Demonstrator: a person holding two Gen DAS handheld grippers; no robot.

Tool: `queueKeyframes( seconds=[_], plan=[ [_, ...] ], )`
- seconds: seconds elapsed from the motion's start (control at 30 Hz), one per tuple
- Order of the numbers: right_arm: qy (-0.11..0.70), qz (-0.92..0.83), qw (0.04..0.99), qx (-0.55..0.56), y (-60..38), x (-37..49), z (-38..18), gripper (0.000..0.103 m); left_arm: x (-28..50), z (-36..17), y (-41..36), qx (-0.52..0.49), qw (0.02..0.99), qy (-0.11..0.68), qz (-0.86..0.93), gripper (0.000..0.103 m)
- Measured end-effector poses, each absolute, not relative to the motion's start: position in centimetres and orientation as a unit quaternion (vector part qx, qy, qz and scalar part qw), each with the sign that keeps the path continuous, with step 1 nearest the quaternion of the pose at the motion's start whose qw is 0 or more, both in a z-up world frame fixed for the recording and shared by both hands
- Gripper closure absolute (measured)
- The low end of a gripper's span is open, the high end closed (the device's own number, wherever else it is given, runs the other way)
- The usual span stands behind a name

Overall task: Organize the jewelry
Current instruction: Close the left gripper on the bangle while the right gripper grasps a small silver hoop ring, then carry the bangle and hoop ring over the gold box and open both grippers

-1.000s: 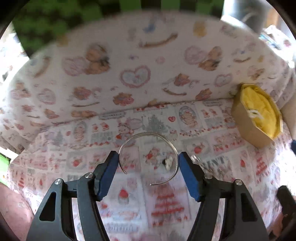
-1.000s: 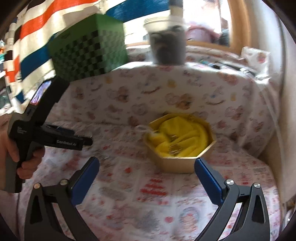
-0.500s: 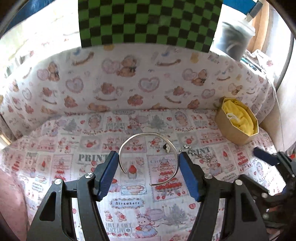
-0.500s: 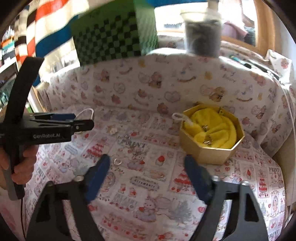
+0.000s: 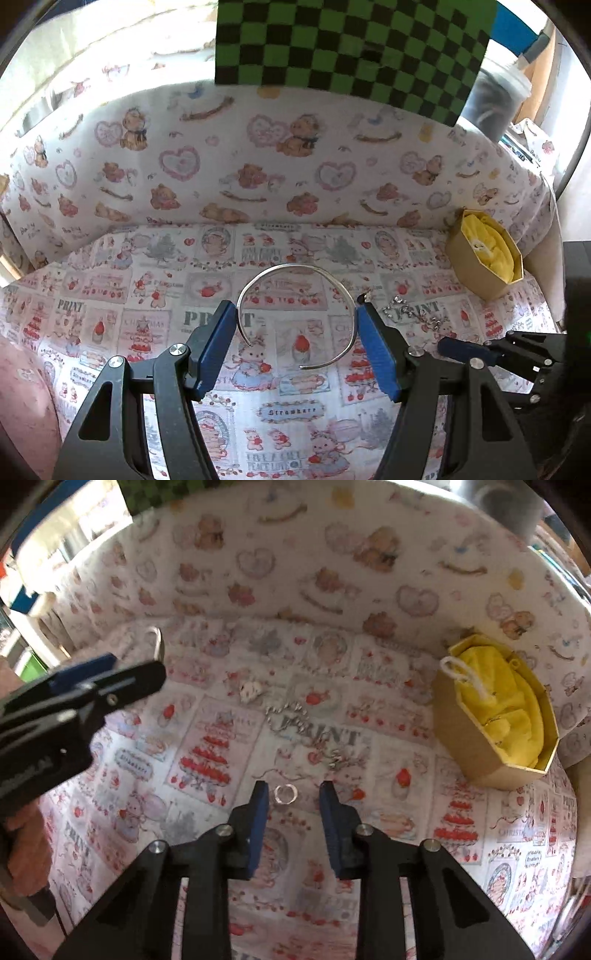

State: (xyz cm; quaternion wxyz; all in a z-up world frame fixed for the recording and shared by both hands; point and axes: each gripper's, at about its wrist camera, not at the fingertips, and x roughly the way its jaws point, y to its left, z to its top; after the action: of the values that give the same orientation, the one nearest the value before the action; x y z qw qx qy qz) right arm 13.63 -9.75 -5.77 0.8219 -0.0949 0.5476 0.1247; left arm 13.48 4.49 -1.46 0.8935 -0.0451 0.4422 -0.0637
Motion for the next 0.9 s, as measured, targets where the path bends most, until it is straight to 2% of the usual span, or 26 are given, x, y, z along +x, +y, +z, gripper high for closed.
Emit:
queueKeyframes(
  seconds=[0.17, 0.27, 0.9],
  plan=[
    [0.548, 0.102, 0.820, -0.129, -8.2, 13.7, -5.7, 0.085, 14.0, -2.0, 4.7, -0.049, 0.890, 0.448, -0.067, 0.037],
    [0.553, 0.103, 0.817, -0.130, -7.7, 13.7, -5.7, 0.091, 14.1, -2.2, 5.1, -0.056, 0.891, 0.447, -0.065, 0.037],
    [0.507, 0.020, 0.845, -0.168, -14.0, 9.9, -4.3, 0.091, 13.7, -2.4, 3.2, -0.021, 0.894, 0.441, -0.075, 0.037]
  ],
)
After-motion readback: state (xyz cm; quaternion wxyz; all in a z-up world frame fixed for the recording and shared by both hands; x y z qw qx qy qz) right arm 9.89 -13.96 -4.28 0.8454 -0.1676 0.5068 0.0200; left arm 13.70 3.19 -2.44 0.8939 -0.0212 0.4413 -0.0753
